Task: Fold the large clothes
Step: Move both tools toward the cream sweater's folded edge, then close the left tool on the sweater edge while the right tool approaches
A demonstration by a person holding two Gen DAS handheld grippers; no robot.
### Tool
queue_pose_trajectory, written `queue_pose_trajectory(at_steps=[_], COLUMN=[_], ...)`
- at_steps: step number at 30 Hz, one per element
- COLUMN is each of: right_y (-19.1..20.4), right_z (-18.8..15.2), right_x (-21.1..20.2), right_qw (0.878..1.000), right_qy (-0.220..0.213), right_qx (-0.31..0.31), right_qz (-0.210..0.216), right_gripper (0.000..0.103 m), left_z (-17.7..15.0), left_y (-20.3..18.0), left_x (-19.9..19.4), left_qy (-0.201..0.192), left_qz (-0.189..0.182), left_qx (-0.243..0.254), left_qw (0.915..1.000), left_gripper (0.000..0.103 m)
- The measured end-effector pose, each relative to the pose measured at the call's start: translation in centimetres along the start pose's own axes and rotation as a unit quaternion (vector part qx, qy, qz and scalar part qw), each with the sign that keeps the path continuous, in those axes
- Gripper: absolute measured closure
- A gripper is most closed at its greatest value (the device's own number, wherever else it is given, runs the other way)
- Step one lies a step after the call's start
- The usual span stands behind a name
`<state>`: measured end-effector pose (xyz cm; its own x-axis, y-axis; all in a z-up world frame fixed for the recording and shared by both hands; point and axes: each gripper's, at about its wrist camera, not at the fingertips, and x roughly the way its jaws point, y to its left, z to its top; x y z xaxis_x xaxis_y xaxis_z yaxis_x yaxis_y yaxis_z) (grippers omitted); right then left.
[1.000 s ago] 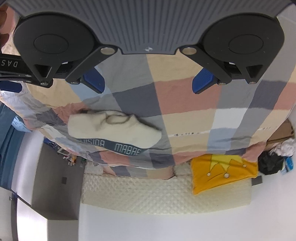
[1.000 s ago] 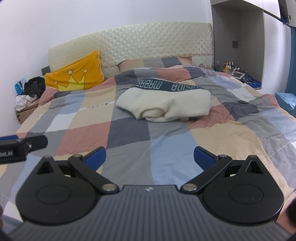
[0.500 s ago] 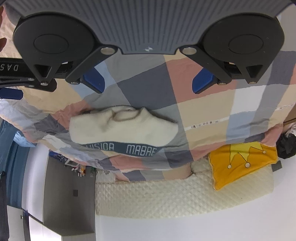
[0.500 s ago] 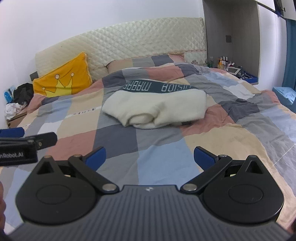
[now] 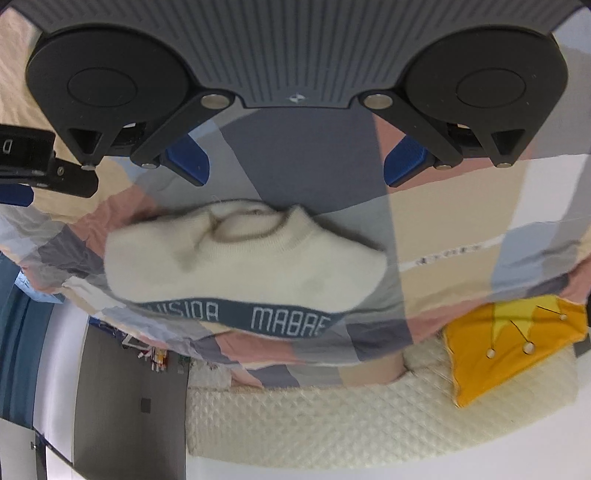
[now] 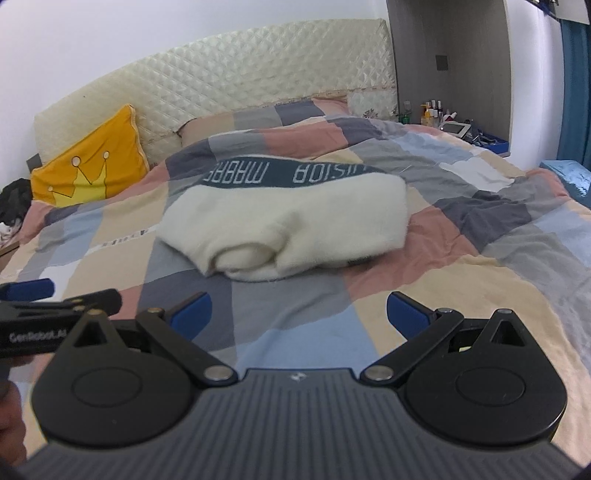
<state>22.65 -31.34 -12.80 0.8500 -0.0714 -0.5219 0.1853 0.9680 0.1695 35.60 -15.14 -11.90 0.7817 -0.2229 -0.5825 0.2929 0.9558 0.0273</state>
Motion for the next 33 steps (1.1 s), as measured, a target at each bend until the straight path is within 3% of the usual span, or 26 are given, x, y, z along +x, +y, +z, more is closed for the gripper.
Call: queue_pose_trajectory(at_steps=[8, 12, 16, 23, 26, 27, 28, 33], right_y=[0.7, 1.2, 2.0, 3.2, 3.5, 3.6, 3.7, 4.4], right_z=[-0.1, 0.0, -0.3, 0.0, -0.4, -0.5, -0.7, 0.0], right_x=[7.6, 11.1, 14.3, 17.1, 17.6, 17.7, 17.8, 17.2], right_qw=[1.0, 0.999, 0.999, 0.997, 0.997, 0.996, 0.996, 0.993], right_qy=[0.01, 0.008, 0.001, -0.021, -0.026, -0.027, -0.03, -0.052], right_qx=[-0.007, -0.032, -0.049, -0.069, -0.077, -0.081, -0.085, -0.104], right_qz=[-0.004, -0.01, -0.004, -0.018, -0.017, -0.021, -0.021, -0.02], right_gripper=[0.006, 0.026, 0.035, 0.036, 0.036, 0.036, 0.036, 0.036], left_z=[-0.6, -0.6, -0.7, -0.6, -0.2, -0.1, 0.0, 0.9], left_y=[0.8, 1.5, 1.6, 2.0, 3.0, 3.4, 3.8, 4.8], left_x=[9.9, 14.7, 18.2, 22.8, 23.5, 23.4, 23.3, 21.1], left_qy=[0.02, 0.025, 0.02, 0.021, 0.015, 0.011, 0.007, -0.033], left_qz=[-0.006, -0.024, -0.036, -0.024, -0.04, -0.058, -0.066, -0.085], left_qx=[-0.001, -0.024, -0.038, -0.059, -0.1, -0.115, -0.13, -0.16], left_qw=[0.9998, 0.9991, 0.9984, 0.9978, 0.994, 0.9916, 0.9892, 0.9829], left_gripper=[0.001, 0.003, 0.016, 0.041, 0.063, 0.079, 0.084, 0.09])
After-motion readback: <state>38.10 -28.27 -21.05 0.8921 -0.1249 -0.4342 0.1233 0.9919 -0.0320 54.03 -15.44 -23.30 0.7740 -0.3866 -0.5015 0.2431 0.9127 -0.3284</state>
